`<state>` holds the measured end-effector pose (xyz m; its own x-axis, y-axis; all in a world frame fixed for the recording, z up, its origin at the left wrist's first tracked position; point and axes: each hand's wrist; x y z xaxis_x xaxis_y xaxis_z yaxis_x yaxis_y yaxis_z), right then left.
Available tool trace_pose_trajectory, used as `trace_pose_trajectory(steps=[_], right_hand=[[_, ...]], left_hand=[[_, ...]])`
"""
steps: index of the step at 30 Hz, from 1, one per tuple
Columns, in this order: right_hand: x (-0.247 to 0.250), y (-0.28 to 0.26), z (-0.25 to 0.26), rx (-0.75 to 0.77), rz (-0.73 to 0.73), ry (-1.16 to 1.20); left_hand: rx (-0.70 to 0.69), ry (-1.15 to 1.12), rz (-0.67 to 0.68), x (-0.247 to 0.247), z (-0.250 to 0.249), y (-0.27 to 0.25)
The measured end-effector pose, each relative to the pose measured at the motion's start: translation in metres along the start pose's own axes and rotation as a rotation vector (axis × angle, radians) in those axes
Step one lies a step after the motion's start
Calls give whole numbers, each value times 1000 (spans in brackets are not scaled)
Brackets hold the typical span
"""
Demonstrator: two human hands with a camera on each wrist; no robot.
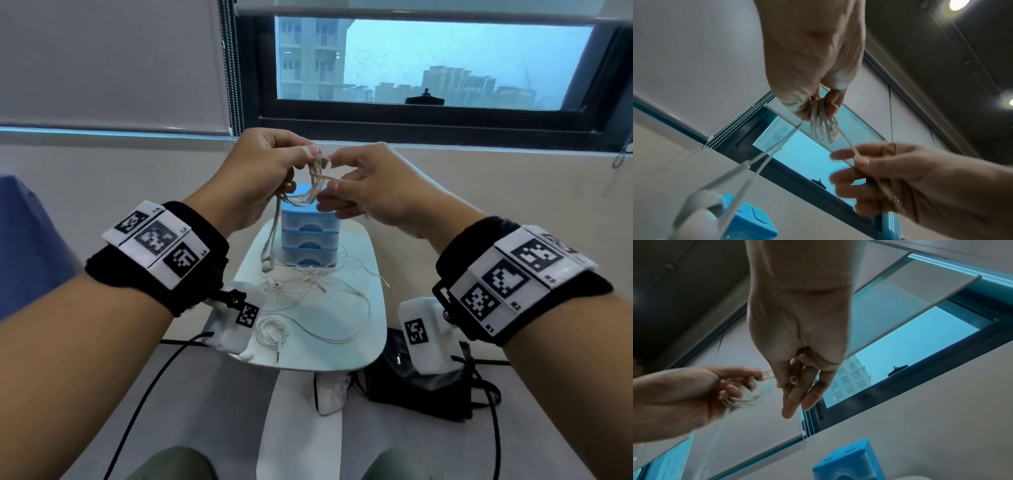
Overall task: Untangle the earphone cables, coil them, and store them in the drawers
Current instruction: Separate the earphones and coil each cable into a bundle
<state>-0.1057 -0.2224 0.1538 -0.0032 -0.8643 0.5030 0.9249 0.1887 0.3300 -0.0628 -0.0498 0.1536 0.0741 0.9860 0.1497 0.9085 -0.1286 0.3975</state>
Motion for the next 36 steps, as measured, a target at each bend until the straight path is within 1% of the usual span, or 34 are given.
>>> trace_pose_trajectory(steps=[2, 4, 7, 10, 13, 14, 15, 17, 18, 21, 23, 25, 27, 29, 32, 36], right_hand=[[4, -4, -9, -12, -15, -94], [5, -8, -21, -32, -30, -162], [-7, -13, -36, -77, -9, -202], [-17, -16, -43, -98, 55, -357], [-20, -19, -45, -78, 31, -445], [-21, -19, -48, -60, 16, -414], [-23, -20, -51, -51, 11, -326], [-24, -24, -55, -66, 24, -125], [-24, -24, -56, -81, 27, -75], [-19, -22, -62, -130, 8, -63], [-13, -18, -69, -168, -70, -68], [-11, -16, -73, -189, -171, -69], [-13, -14, -73, -188, -246, -1], [-18, -11, -70, -175, -285, 105], [-28, -7, -65, -182, -261, 253], [-37, -5, -61, -258, -205, 523]], left_hand=[[-10, -55, -98, 5, -1, -1], [-17, -81, -143, 9, 3, -3], [-8, -58, -91, 8, 13, -10], [62, -92, -14, 6, 21, -16], [136, -114, 34, 2, 33, -22], [144, -120, 48, -1, 38, -23], [150, -123, 60, -5, 44, -25], [166, -126, 70, -13, 53, -30], [175, -139, 74, -15, 56, -31], [207, -198, 80, -18, 64, -30], [240, -239, 104, -18, 64, -26], [272, -275, 159, -18, 61, -25], [283, -273, 229, -20, 59, -24], [285, -257, 271, -22, 60, -22], [286, -288, 279, -24, 62, -21], [263, -357, 245, -20, 60, -19]])
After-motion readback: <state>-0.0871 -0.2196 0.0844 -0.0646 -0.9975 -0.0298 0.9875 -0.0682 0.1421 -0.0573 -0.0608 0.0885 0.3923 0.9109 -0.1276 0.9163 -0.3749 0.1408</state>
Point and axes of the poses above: each hand's wrist, its own y-axis towards the middle knuckle, its own x-axis out of the back of the hand, z = x × y, and after that the axes turned 2 degrees about x, right-handed
